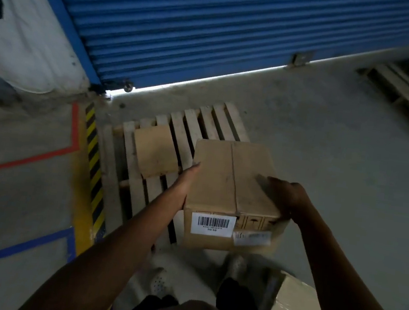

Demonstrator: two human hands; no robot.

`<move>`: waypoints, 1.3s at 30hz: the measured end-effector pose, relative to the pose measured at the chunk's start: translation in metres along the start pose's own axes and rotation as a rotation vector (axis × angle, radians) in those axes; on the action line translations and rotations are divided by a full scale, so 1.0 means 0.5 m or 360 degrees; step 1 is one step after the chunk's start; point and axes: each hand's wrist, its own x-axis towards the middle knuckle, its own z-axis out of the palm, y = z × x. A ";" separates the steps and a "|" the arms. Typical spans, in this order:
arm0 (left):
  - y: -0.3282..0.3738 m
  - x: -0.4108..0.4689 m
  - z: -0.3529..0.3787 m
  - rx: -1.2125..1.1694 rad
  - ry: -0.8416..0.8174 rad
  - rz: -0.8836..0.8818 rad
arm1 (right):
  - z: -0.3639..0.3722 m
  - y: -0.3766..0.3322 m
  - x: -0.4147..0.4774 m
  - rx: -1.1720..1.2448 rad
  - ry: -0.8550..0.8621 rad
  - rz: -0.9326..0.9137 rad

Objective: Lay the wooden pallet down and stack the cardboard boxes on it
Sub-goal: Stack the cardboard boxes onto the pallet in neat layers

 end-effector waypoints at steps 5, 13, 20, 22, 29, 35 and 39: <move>0.023 -0.015 -0.038 -0.0085 -0.0002 0.0001 | 0.000 -0.054 -0.018 0.0155 -0.0263 -0.0003; 0.059 0.032 -0.024 -0.0113 0.0002 0.0148 | 0.020 -0.104 0.038 0.0180 -0.0697 0.0234; 0.094 0.150 0.079 0.0129 0.0624 0.0454 | -0.009 -0.140 0.185 0.0210 -0.0548 0.0049; 0.101 0.192 0.102 0.0132 0.0695 0.0518 | -0.016 -0.153 0.229 0.0238 -0.0545 0.0008; 0.103 0.328 0.107 0.0489 0.0552 0.0604 | 0.059 -0.196 0.389 0.0335 -0.0371 0.0072; 0.062 0.536 0.009 0.0786 0.0414 0.0795 | 0.195 -0.199 0.564 0.0268 -0.0609 0.0133; -0.003 0.745 -0.086 0.1157 0.0355 0.0842 | 0.359 -0.150 0.747 0.0291 -0.0525 0.0061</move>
